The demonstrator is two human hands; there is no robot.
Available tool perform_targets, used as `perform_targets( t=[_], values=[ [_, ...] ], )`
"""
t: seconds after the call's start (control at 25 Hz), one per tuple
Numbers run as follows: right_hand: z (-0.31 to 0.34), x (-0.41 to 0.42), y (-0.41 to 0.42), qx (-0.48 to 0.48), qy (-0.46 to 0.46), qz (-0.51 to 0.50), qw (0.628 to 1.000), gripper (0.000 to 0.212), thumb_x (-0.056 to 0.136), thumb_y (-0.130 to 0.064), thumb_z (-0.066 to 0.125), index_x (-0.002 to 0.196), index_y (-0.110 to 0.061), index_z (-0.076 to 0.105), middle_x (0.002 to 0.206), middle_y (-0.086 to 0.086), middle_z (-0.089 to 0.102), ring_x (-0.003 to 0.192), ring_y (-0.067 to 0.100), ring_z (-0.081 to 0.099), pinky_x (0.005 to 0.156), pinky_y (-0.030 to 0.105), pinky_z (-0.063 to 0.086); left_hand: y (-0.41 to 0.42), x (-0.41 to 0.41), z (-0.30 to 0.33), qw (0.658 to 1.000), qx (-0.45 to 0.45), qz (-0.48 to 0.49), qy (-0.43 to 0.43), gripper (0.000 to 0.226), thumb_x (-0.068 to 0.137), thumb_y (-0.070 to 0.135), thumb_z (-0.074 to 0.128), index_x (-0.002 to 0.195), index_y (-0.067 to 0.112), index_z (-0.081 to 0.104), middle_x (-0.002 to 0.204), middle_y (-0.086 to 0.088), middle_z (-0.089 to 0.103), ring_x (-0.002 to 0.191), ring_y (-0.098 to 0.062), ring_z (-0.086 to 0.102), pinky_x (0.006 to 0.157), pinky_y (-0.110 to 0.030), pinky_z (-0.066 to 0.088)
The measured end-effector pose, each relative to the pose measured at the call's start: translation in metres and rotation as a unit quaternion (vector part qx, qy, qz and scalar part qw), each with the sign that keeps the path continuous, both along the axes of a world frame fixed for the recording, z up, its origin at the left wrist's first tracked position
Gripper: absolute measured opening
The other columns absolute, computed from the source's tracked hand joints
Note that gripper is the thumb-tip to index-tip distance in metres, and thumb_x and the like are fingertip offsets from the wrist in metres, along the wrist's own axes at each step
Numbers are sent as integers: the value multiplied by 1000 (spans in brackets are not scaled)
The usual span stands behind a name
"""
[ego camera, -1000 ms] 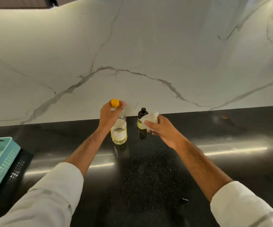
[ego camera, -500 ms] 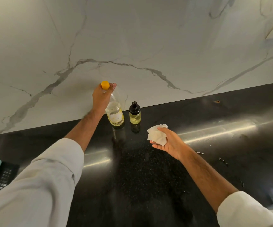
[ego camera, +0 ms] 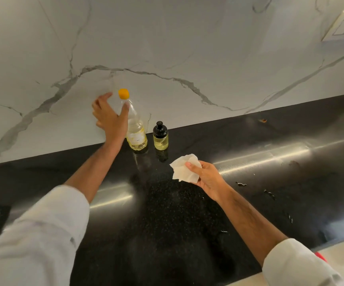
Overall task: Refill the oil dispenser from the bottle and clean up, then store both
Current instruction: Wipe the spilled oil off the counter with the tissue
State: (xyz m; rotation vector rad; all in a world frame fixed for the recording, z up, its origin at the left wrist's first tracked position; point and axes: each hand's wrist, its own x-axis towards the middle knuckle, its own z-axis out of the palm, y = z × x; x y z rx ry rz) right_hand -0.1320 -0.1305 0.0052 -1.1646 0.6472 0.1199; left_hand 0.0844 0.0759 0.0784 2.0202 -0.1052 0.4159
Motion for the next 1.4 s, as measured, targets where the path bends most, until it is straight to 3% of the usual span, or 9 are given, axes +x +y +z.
perform_targets(
  t=[0.08,0.24,0.36,0.56,0.84,0.92,1.04,1.2,1.4],
  values=[
    [1,-11,-1,-1,-24,12,1000,29,94,-22,72,120,-9,70,119,12,74,113,28,70,100,48,56,-2,-61,-23,995,-3,-87,-43,41,91,35,66,128,24,53,132,2,45,121,-15,46,100,-43,40],
    [3,-39,-2,-17,-75,47,996,36,90,-10,74,125,-6,67,118,14,74,111,31,71,93,42,59,-17,-170,-59,906,-65,-324,265,30,98,48,60,126,37,57,125,8,60,113,-12,64,93,-41,56],
    [2,-59,-3,-17,-86,62,994,42,88,-3,75,128,-7,64,117,15,74,110,30,71,91,42,60,-27,-202,-66,870,-93,-332,352,22,98,34,64,117,23,66,107,-2,74,98,-18,73,85,-51,58],
    [1,-91,-15,-119,-50,93,987,41,88,-7,78,125,-13,62,110,9,77,104,24,74,90,42,60,-29,-222,-79,898,-122,-288,310,10,99,19,65,97,18,75,90,1,76,86,-21,74,64,-36,62],
    [-6,-125,-36,-119,-11,113,986,32,92,-19,75,122,-14,64,115,5,74,110,26,70,91,39,60,-40,-248,-88,864,-186,-269,382,20,103,23,58,109,7,68,107,-6,73,101,-21,73,77,-43,63],
    [-11,-133,-31,-227,24,85,970,36,91,-24,76,123,-23,61,120,-1,64,115,24,63,96,38,56,-43,-258,-94,851,-219,-256,402,22,102,23,60,112,5,67,112,-9,73,104,-24,72,80,-46,63],
    [-18,-145,-16,-484,-6,53,873,36,90,-36,75,123,-35,60,121,-14,53,115,6,49,101,28,40,-46,-270,-98,852,-241,-235,401,20,99,19,65,111,4,66,112,-10,74,104,-25,73,80,-46,63],
    [-6,-145,2,-243,-20,90,966,36,88,-42,76,119,-29,63,107,-7,69,100,7,68,90,28,56,-51,-279,-97,859,-227,-246,387,18,96,13,68,113,6,67,110,-10,74,102,-26,74,81,-45,63],
    [-11,-142,-10,-145,9,73,987,23,87,-17,80,105,-8,67,111,17,72,109,31,69,94,42,57,-49,-280,-96,877,-166,-282,352,17,97,12,66,114,13,68,111,-7,73,105,-21,72,83,-42,63]
  ],
)
